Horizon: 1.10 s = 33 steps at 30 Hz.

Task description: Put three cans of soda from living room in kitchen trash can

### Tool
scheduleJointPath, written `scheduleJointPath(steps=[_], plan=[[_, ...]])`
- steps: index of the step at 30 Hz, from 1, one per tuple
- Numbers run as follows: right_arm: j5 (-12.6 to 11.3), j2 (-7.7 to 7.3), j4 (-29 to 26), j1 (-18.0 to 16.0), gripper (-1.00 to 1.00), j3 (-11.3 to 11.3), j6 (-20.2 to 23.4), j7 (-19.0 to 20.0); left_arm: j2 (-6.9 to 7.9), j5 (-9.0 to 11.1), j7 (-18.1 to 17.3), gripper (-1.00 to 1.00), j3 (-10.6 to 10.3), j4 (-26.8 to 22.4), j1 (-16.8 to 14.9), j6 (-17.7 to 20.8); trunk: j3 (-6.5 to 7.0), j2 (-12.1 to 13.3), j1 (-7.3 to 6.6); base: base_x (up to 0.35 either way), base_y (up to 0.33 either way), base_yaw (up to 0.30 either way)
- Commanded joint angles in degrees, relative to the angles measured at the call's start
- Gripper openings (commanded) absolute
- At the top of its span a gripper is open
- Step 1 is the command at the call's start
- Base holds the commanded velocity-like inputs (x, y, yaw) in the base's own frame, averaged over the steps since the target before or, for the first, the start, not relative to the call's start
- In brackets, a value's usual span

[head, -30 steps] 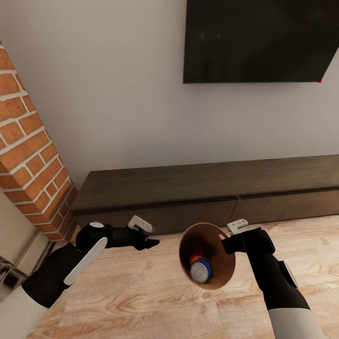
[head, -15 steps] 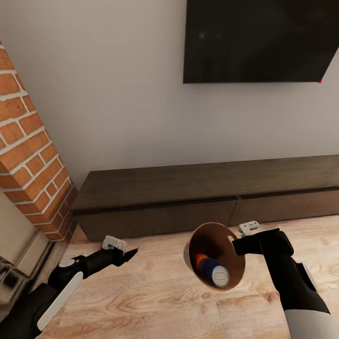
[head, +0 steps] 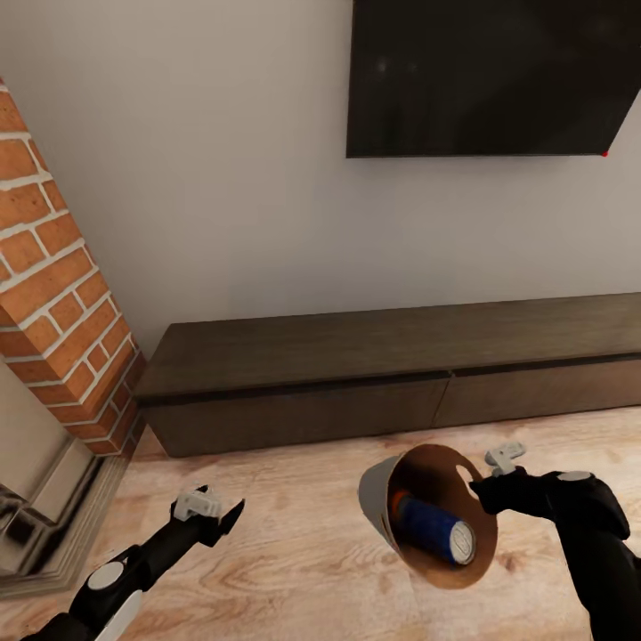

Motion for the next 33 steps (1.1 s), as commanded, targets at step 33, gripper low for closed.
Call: scheduleJointPath(steps=[33], plan=[[-12.1, 4.33, -0.8, 8.9, -1.00, -17.8, -26.5, 3.6, -0.48, -0.6, 0.7, 1.00, 1.0, 5.0, 3.2, -5.1, -1.78, -4.0, 2.19, 0.000, 0.000, 0.000]])
